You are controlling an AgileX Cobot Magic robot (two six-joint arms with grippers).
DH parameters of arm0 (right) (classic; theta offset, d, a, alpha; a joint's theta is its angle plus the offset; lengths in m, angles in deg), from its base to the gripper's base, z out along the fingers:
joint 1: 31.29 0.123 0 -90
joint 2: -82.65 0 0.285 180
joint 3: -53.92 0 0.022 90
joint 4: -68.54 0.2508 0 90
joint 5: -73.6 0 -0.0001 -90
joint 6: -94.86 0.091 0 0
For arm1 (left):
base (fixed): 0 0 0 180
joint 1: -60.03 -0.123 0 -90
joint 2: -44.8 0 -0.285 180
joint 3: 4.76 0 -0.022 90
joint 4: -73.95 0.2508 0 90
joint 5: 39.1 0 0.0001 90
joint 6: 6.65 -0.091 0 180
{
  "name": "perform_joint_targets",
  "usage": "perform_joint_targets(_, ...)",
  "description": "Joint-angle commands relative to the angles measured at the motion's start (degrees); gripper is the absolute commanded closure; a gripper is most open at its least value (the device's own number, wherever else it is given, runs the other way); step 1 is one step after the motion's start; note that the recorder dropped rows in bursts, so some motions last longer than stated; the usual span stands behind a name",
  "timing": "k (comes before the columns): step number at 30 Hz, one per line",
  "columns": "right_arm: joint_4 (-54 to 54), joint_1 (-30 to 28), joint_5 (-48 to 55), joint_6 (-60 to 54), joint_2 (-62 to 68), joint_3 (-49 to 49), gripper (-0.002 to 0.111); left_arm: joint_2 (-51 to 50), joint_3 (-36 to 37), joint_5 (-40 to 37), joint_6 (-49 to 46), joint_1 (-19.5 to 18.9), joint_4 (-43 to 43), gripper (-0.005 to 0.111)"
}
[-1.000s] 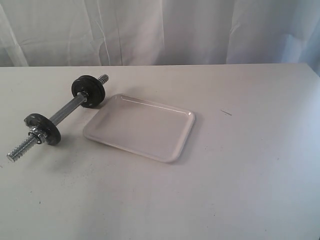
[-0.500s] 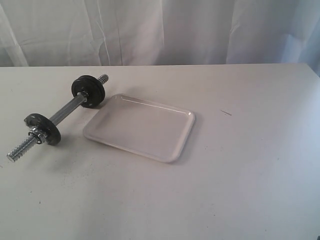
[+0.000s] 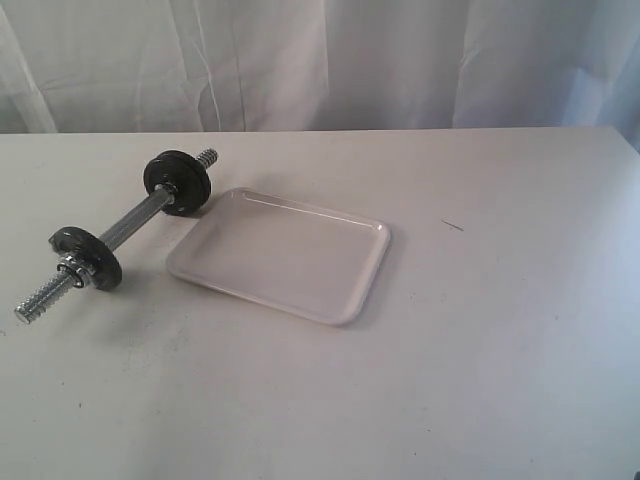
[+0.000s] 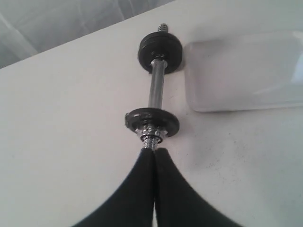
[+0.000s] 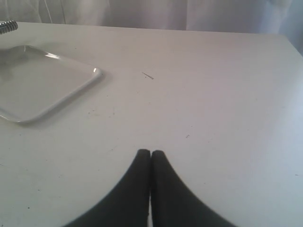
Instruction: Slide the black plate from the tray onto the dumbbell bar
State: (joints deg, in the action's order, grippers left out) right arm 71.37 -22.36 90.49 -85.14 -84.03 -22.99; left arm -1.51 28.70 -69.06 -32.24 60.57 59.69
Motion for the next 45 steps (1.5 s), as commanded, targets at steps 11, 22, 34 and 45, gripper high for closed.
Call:
perform_joint_targets(11,0.2,-0.3,-0.7,0.0,-0.3,-0.3,0.108,27.6,31.4,12.7,21.1,0.2,2.4,0.107)
perform_joint_targets(22,0.2,-0.3,-0.7,0.0,-0.3,-0.3,0.108,34.9,43.8,17.9,28.6,0.2,2.4,0.107)
perform_joint_targets(34,0.2,-0.3,-0.7,0.0,-0.3,-0.3,0.108,35.8,43.8,17.0,28.2,0.2,2.4,0.107)
perform_joint_targets(45,0.2,-0.3,-0.7,0.0,-0.3,-0.3,0.108,35.8,43.8,17.0,28.2,0.2,2.4,0.107)
